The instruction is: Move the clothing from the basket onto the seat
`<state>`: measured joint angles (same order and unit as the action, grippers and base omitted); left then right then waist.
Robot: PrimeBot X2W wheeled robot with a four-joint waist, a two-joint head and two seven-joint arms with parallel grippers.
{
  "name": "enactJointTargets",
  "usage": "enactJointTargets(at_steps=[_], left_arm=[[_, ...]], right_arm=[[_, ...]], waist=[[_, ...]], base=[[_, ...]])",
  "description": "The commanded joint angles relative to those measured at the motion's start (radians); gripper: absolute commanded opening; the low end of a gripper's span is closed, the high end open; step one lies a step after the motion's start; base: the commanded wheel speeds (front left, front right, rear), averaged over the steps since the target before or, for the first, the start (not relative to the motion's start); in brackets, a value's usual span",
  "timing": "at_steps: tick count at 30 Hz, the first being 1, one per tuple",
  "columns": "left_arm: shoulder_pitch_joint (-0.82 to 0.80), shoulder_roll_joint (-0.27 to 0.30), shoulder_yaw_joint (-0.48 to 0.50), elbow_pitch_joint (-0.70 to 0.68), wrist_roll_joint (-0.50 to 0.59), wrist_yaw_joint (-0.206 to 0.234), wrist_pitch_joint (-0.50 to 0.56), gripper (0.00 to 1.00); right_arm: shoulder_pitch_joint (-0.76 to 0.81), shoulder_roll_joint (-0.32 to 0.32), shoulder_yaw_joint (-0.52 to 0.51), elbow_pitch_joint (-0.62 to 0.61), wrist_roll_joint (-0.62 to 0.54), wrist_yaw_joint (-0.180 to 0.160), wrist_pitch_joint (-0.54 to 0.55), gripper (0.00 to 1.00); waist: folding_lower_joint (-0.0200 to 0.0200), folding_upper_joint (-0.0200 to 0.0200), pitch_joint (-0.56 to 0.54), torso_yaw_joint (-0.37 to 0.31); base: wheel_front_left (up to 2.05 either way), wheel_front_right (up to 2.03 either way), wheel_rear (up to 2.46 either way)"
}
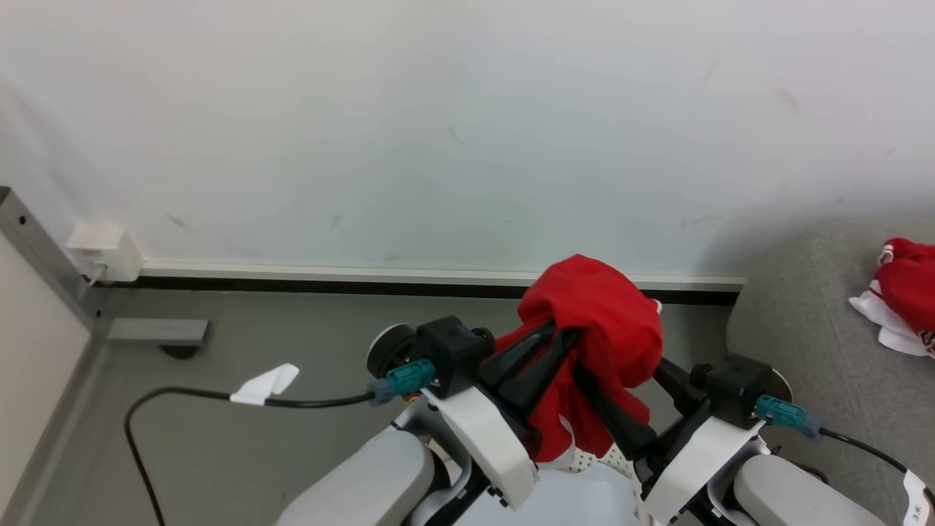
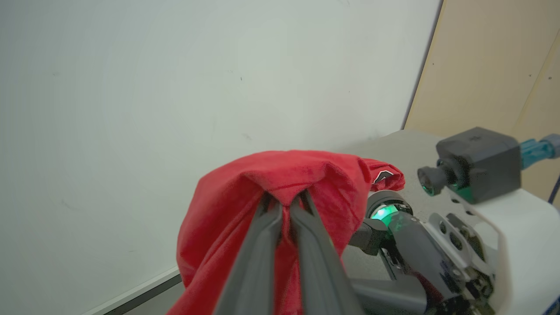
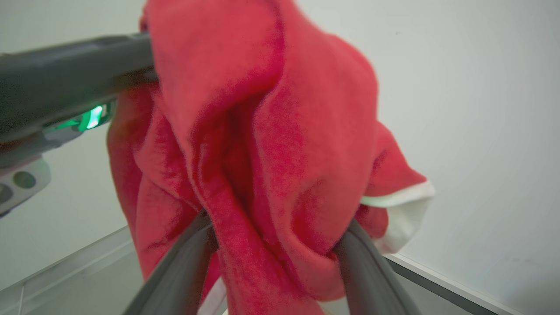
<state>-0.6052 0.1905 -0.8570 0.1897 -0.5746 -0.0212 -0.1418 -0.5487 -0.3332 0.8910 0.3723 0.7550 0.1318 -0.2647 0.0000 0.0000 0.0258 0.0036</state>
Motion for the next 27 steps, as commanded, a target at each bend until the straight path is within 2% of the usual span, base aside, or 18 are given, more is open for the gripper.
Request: enactJointTargets(at_steps=[1,7,8,9,10,11,12,27], left_arm=[[0.012,-0.004,-0.006,0.002,0.006,-0.005,0.001,0.00],[0.015,-0.011,-0.021,0.008,0.000,-0.008,0.005,0.00],[0.015,-0.011,-0.020,0.009,-0.001,-0.007,0.005,0.00],[0.014,-0.010,-0.020,0.009,-0.003,-0.007,0.004,0.00],[0.014,-0.008,-0.020,0.009,-0.005,-0.006,0.004,0.00],[0.013,-0.007,-0.020,0.010,-0.006,-0.005,0.003,0.00],[0.013,-0.005,-0.019,0.010,-0.006,-0.005,0.003,0.00],[0.028,0.005,-0.013,0.023,-0.023,0.013,-0.009,0.00]], right_arm=[[-0.018,-0.002,0.011,0.011,0.019,-0.002,0.001,1.00],[-0.051,0.009,0.069,0.059,0.056,-0.002,0.001,1.00],[-0.053,0.010,0.074,0.063,0.061,-0.002,0.001,0.92],[-0.057,0.010,0.076,0.065,0.065,-0.002,0.001,0.47],[-0.060,0.010,0.077,0.066,0.069,-0.002,0.001,0.28],[-0.062,0.009,0.077,0.066,0.071,-0.002,0.001,0.04],[-0.062,0.010,0.078,0.065,0.073,-0.002,0.001,0.00],[-0.001,0.004,-0.040,0.009,0.036,-0.002,0.001,0.00]], waist=[[0.0000,0.0000,-0.003,0.019],[0.0000,0.0000,-0.006,0.053],[0.0000,0.0000,-0.006,0.056],[0.0000,0.0000,-0.006,0.058],[0.0000,0.0000,-0.006,0.060],[0.0000,0.0000,-0.005,0.061],[0.0000,0.0000,-0.005,0.061],[0.0000,0.0000,0.005,0.015]], base=[[0.00,0.00,0.00],[0.00,0.00,0.00],[0.00,0.00,0.00],[0.00,0.00,0.00],[0.00,0.00,0.00],[0.00,0.00,0.00],[0.00,0.00,0.00],[0.00,0.00,0.00]])
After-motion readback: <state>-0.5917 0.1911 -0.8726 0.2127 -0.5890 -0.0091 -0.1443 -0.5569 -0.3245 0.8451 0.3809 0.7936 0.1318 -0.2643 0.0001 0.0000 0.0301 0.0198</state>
